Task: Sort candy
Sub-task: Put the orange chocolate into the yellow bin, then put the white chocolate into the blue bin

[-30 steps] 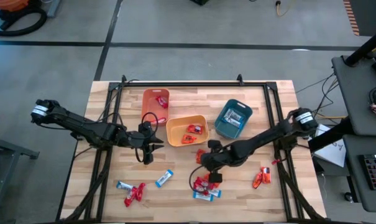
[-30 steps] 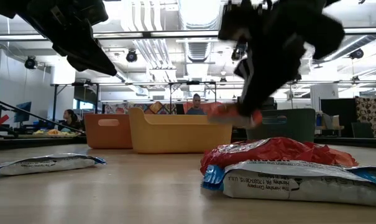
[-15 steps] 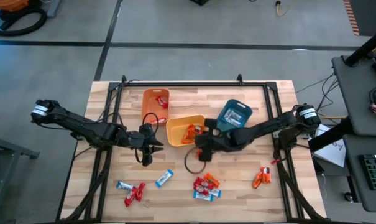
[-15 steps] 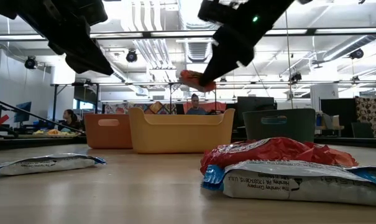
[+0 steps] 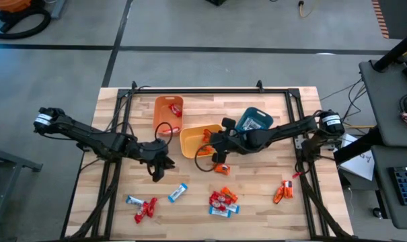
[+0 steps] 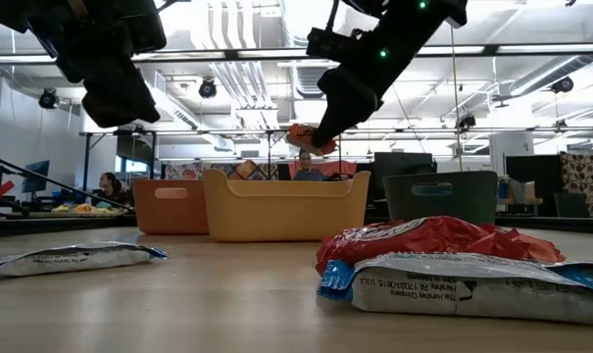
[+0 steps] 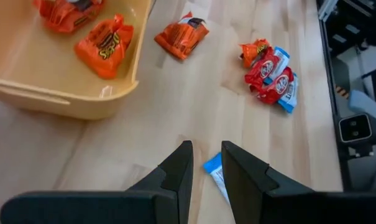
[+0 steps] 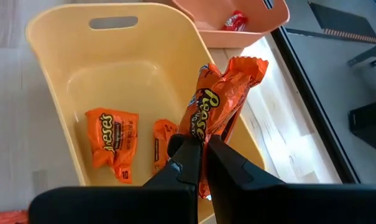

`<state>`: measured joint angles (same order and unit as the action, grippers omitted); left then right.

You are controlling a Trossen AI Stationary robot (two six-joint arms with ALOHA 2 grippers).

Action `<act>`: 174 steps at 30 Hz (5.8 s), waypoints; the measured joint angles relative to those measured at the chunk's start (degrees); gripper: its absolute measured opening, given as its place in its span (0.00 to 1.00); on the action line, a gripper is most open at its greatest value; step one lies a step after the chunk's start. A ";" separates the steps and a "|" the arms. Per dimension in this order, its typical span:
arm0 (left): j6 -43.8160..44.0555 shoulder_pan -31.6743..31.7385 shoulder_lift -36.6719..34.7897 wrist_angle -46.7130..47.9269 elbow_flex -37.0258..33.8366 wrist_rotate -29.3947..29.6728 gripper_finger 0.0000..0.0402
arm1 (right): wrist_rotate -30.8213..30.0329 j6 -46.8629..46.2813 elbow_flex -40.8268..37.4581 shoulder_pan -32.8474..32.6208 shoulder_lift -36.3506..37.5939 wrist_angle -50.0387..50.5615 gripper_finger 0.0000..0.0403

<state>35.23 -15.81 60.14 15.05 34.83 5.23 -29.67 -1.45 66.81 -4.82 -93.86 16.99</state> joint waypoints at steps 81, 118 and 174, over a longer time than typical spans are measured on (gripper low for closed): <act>6.07 -20.74 33.81 -4.79 8.70 7.54 0.44 | 16.76 -13.07 12.11 -14.34 3.13 28.67 0.53; -1.47 -21.79 27.46 -2.17 8.37 16.61 0.00 | 16.61 -0.68 -2.00 -15.54 2.99 -3.97 0.53; -20.42 -17.50 24.98 -27.01 8.66 56.39 0.00 | 10.25 -9.15 -11.35 -8.80 2.78 -47.71 0.52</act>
<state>14.81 -33.32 85.12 -11.96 43.48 61.63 -19.42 -10.60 55.46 -13.62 -91.09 -30.71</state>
